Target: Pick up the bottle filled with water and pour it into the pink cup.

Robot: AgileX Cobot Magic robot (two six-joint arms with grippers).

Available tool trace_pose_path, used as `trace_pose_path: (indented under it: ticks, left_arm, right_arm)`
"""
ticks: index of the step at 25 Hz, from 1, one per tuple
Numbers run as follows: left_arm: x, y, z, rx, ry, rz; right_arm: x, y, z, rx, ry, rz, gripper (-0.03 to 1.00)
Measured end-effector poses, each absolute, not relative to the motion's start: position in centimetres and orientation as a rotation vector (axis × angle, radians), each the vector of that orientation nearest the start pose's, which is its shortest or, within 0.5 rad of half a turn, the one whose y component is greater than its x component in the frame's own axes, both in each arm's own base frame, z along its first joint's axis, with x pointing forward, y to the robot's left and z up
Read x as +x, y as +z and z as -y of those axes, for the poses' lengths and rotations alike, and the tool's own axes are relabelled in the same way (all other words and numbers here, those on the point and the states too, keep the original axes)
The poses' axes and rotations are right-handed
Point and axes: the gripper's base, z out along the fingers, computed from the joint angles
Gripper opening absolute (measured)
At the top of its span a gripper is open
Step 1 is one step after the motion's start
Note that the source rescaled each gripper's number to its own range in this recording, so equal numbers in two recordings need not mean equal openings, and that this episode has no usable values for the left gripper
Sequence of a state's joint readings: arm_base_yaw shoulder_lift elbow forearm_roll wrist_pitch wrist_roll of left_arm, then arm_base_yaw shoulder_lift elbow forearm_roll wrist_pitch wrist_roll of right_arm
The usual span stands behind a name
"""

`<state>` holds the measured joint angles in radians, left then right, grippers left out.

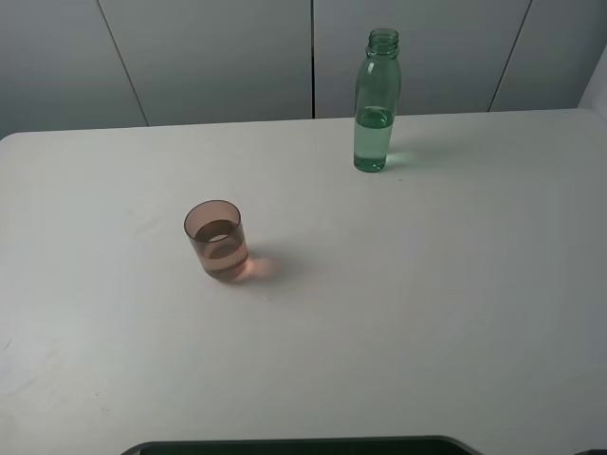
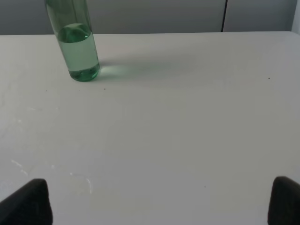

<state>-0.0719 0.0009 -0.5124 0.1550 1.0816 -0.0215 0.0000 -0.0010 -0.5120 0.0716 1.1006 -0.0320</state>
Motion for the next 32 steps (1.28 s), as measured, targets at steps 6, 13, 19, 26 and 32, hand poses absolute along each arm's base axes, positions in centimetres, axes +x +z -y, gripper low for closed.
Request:
trace_pose_path:
  ticks: [6,13,19,26,32]
  left_arm:
    - [-0.67,27.98,-1.29,0.041,0.128,-2.046]
    - [-0.67,27.98,-1.29,0.041,0.128,-2.046]
    - [-0.67,27.98,-1.29,0.041,0.128,-2.046]
    - [-0.67,27.98,-1.29,0.041,0.128,-2.046]
    - [-0.67,27.98,-1.29,0.041,0.128,-2.046]
  right_arm:
    - [-0.83,27.75,-0.58,-0.039,0.066,-2.069,1.00]
    - [-0.83,27.75,-0.58,-0.039,0.066,-2.069,1.00]
    - [-0.83,27.75,-0.58,-0.039,0.066,-2.069,1.00]
    - [-0.83,27.75,-0.58,-0.039,0.066,-2.069,1.00]
    - [-0.83,27.75,-0.58,-0.039,0.066,-2.069,1.00]
